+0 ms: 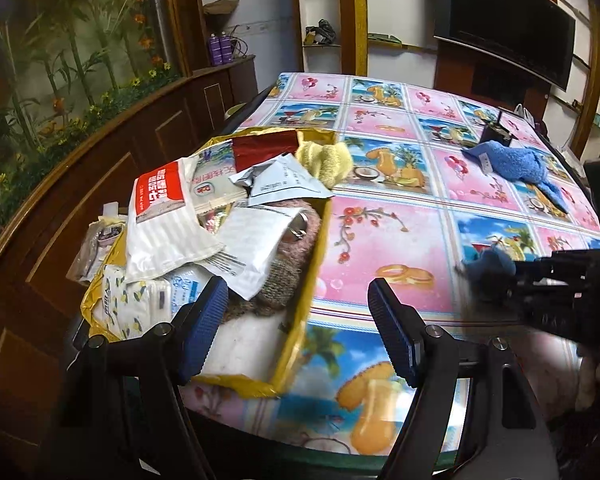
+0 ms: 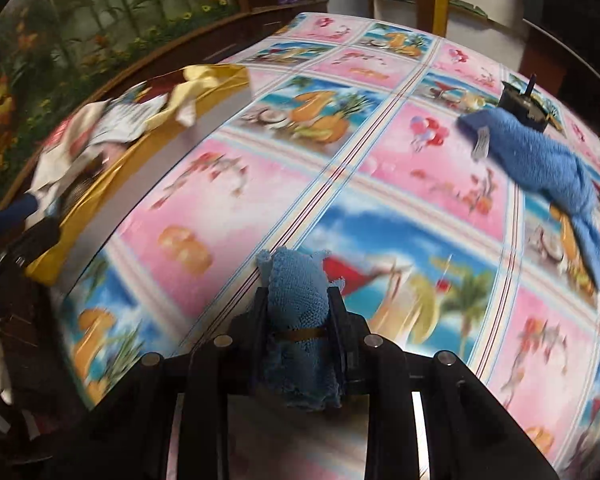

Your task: Organize soft objects

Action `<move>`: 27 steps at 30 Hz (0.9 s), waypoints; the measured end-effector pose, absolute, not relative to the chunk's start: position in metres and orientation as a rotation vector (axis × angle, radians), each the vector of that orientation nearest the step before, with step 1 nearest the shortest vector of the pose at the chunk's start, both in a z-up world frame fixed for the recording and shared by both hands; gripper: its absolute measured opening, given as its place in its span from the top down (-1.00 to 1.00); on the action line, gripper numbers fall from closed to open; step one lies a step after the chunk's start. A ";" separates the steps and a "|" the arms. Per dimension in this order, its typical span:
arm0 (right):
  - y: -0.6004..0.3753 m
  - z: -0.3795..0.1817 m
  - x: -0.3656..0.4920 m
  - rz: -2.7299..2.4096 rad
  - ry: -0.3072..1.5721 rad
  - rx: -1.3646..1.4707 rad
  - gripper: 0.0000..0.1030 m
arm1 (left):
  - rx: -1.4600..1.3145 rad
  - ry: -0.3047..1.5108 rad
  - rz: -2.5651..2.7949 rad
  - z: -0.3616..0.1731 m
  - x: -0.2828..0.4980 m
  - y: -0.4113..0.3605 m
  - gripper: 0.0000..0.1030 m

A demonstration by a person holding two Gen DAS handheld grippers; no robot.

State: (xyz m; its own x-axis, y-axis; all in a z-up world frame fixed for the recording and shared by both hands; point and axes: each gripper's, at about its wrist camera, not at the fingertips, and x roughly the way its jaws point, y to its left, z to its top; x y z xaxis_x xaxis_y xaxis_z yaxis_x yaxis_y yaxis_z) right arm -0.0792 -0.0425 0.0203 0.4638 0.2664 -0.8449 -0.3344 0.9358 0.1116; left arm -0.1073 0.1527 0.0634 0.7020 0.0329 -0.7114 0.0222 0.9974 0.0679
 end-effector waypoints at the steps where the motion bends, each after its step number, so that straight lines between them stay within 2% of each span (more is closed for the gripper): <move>1: -0.044 0.020 -0.085 0.374 1.020 -0.067 0.48 | 0.080 0.790 0.000 0.065 -0.110 0.149 -0.43; 11: -0.061 0.018 -0.112 0.363 0.987 0.001 0.47 | 0.142 0.769 -0.017 0.075 -0.132 0.125 -0.43; 17: -0.062 0.018 -0.118 0.354 0.990 0.007 0.36 | 0.149 0.773 -0.026 0.075 -0.138 0.120 -0.43; 27: -0.051 0.025 -0.127 0.386 1.001 -0.016 0.48 | 0.113 0.780 -0.024 0.074 -0.139 0.133 -0.43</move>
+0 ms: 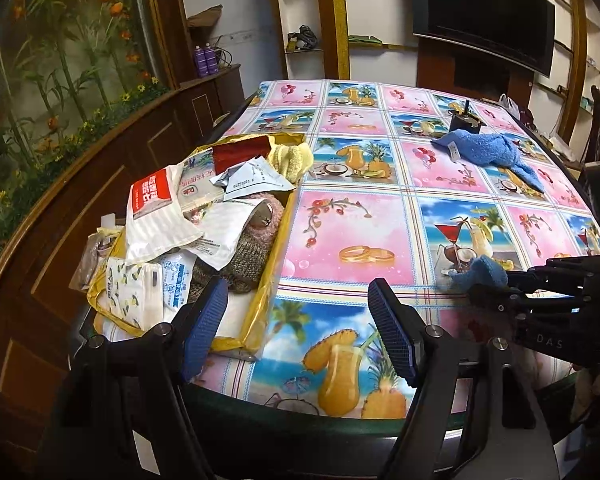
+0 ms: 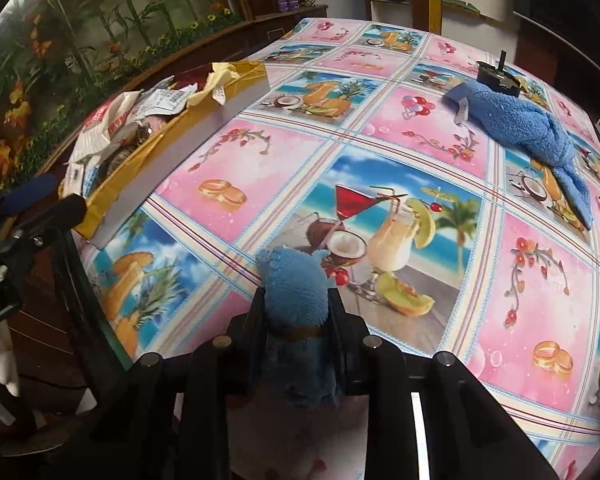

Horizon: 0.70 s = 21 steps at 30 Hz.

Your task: Organize soft objects

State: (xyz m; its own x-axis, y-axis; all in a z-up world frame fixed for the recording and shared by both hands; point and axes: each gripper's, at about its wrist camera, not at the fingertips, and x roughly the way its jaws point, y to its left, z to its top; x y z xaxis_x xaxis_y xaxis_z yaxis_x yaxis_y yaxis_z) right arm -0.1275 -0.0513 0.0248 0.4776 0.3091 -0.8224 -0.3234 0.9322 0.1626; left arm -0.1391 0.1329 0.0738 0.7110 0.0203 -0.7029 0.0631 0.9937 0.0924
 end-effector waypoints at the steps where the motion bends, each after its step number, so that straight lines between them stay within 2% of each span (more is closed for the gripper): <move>1: -0.049 0.027 -0.127 0.398 0.997 -0.006 0.48 | 0.106 0.783 -0.023 0.072 -0.138 0.135 -0.43; 11: -0.022 0.035 -0.113 0.440 0.982 0.001 0.47 | 0.037 0.819 -0.064 0.060 -0.131 0.154 -0.43; 17: -0.069 0.035 -0.090 0.398 0.991 0.132 0.42 | 0.041 0.836 -0.125 0.053 -0.126 0.141 -0.42; 21: -0.145 0.053 -0.056 0.208 0.890 0.246 0.08 | 0.040 0.821 -0.157 0.054 -0.124 0.134 -0.42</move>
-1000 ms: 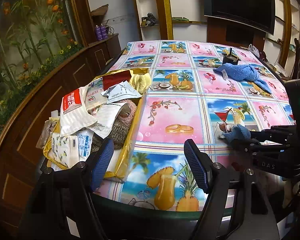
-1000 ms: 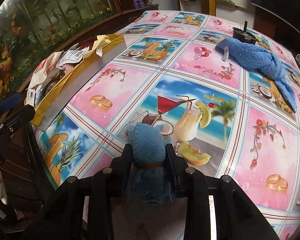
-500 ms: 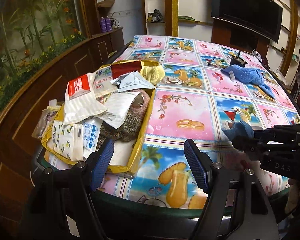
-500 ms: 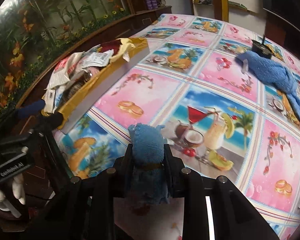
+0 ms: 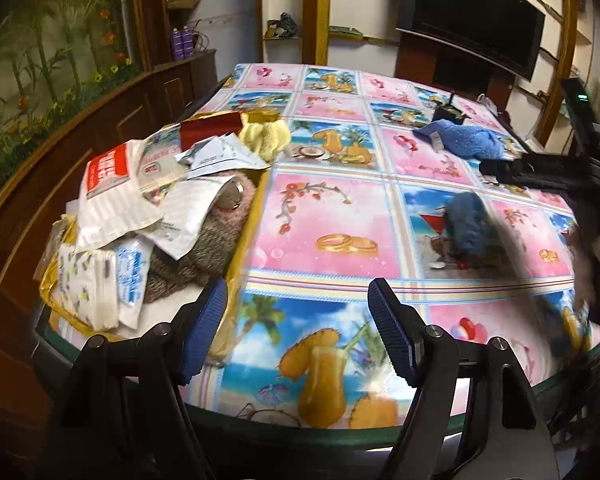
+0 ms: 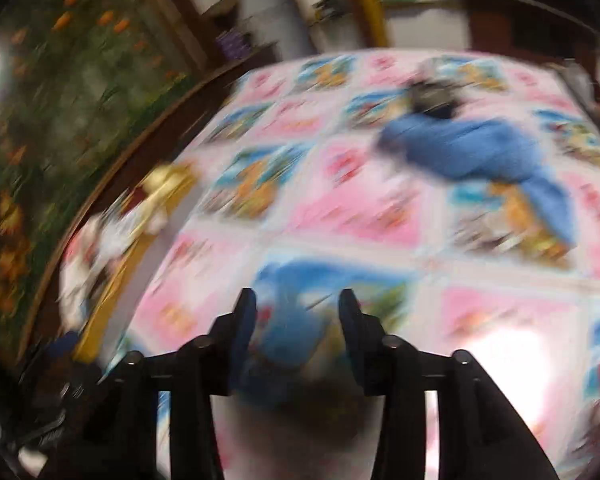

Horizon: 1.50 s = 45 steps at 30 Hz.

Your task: Organize soft objects

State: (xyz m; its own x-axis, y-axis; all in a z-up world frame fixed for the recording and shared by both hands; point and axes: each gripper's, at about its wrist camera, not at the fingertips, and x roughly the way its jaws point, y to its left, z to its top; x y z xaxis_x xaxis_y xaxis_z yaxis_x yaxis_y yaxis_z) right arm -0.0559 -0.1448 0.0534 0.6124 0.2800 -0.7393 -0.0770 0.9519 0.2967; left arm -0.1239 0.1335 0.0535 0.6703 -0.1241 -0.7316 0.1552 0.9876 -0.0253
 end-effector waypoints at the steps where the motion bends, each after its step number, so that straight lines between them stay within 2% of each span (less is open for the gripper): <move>1: -0.160 0.054 -0.046 0.132 0.882 0.220 0.08 | 0.029 0.826 -0.187 0.054 -0.123 0.131 -0.42; 5: -0.206 0.039 -0.013 -0.060 0.913 0.157 0.07 | 0.027 0.829 -0.259 0.058 -0.118 0.116 -0.42; 9: -0.211 0.018 0.002 -0.028 0.959 0.183 0.07 | -0.008 0.895 -0.377 0.053 -0.097 0.092 -0.42; 17: -0.212 0.048 -0.001 -0.003 0.805 0.209 0.07 | -0.037 0.974 -0.420 0.039 -0.077 0.069 -0.42; 18: -0.214 0.054 0.005 -0.022 0.780 0.184 0.04 | -0.038 0.977 -0.421 0.038 -0.075 0.068 -0.42; 19: -0.215 0.059 0.013 -0.047 0.758 0.155 -0.12 | -0.041 0.984 -0.426 0.037 -0.073 0.066 -0.42; 21: -0.217 0.062 0.035 -0.037 0.754 0.113 -0.31 | -0.041 0.995 -0.435 0.036 -0.071 0.061 -0.42; 23: -0.209 0.057 0.056 0.015 0.793 0.058 -0.31 | -0.029 0.989 -0.444 0.039 -0.068 0.055 -0.42; 25: -0.192 0.043 0.072 0.081 0.860 -0.026 -0.51 | -0.005 0.962 -0.443 0.045 -0.064 0.048 -0.42; 27: -0.168 0.033 0.074 0.082 0.853 -0.204 -0.62 | 0.016 0.927 -0.451 0.050 -0.057 0.040 -0.42; 31: -0.136 0.014 0.067 0.033 0.831 -0.473 -0.62 | 0.105 0.913 -0.466 0.042 -0.034 0.010 -0.42; 38: -0.172 0.015 0.071 -0.046 0.864 -0.380 -0.63 | 0.233 0.943 -0.470 0.012 -0.010 -0.032 -0.42; 39: -0.178 0.018 0.070 -0.042 0.872 -0.326 -0.56 | 0.243 0.966 -0.474 0.007 -0.007 -0.035 -0.43; 40: -0.181 0.022 0.068 -0.051 0.869 -0.304 -0.21 | 0.252 0.960 -0.475 0.005 -0.007 -0.038 -0.40; 41: -0.183 0.025 0.067 -0.068 0.867 -0.297 -0.01 | 0.253 0.965 -0.486 0.004 -0.007 -0.039 -0.23; 42: -0.186 0.030 0.065 -0.072 0.864 -0.272 0.31 | 0.243 0.964 -0.497 0.005 -0.007 -0.038 0.06; 43: -0.191 0.036 0.062 -0.056 0.864 -0.224 0.46 | 0.230 0.969 -0.509 0.006 -0.007 -0.036 0.26; 44: -0.196 0.040 0.059 -0.048 0.862 -0.185 0.51 | 0.212 0.981 -0.521 0.007 -0.006 -0.033 0.46; 45: -0.199 0.043 0.054 -0.047 0.857 -0.159 0.56 | 0.192 0.992 -0.530 0.008 -0.006 -0.030 0.47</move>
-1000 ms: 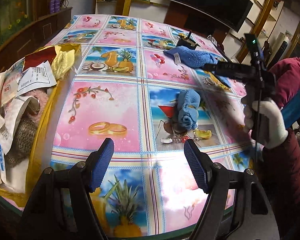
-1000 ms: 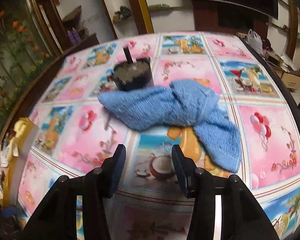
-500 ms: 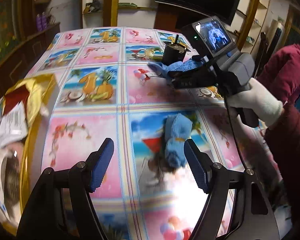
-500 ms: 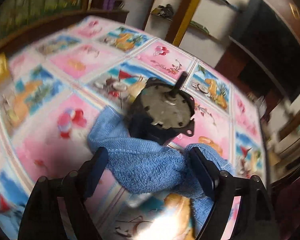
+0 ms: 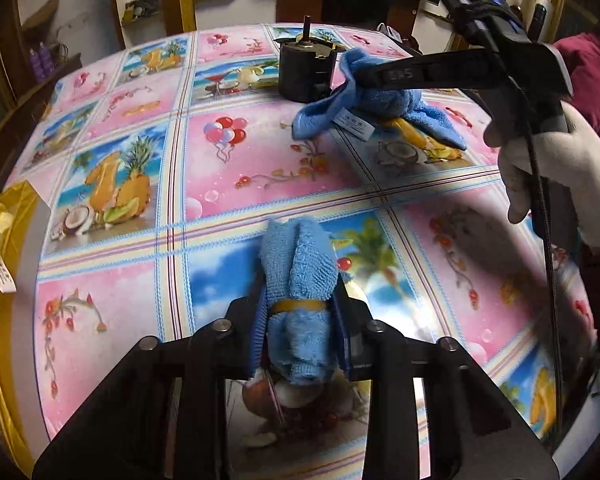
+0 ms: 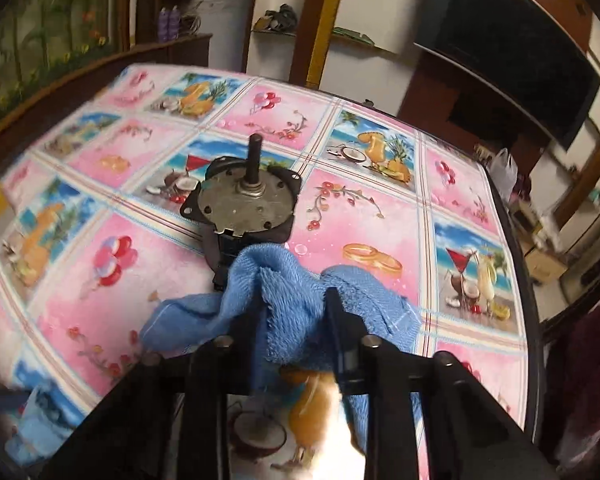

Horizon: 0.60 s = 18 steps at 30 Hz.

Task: Organize soft objects
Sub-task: 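Grasp the blue towel with the right tool while the left tool holds the plush, then carry the plush and blue towel into the box and open both tools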

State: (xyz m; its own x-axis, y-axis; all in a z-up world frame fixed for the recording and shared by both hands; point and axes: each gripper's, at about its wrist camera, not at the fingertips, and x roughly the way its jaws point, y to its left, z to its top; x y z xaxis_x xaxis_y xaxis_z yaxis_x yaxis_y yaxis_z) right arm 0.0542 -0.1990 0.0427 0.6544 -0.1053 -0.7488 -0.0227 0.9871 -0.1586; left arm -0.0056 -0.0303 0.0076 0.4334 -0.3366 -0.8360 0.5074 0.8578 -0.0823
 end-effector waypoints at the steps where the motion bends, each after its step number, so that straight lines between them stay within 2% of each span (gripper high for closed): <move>1: -0.200 0.045 0.050 -0.049 0.850 -0.145 0.60 | 0.160 0.999 -0.541 0.008 -0.005 -0.025 0.47; 7: -0.199 0.062 0.015 -0.015 0.795 -0.052 0.67 | 0.001 0.971 -0.554 0.028 -0.021 0.010 0.48; 18: -0.118 0.137 -0.044 0.208 0.645 -0.030 0.67 | -0.227 0.750 -0.432 0.101 -0.075 0.136 0.47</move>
State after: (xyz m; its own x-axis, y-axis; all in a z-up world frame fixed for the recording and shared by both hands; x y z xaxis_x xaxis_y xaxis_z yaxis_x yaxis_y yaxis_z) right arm -0.0436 -0.1183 0.1372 0.7788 0.1831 -0.5999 -0.2014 0.9788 0.0372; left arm -0.0751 0.1357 0.1012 0.6497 -0.4564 -0.6080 0.2973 0.8886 -0.3493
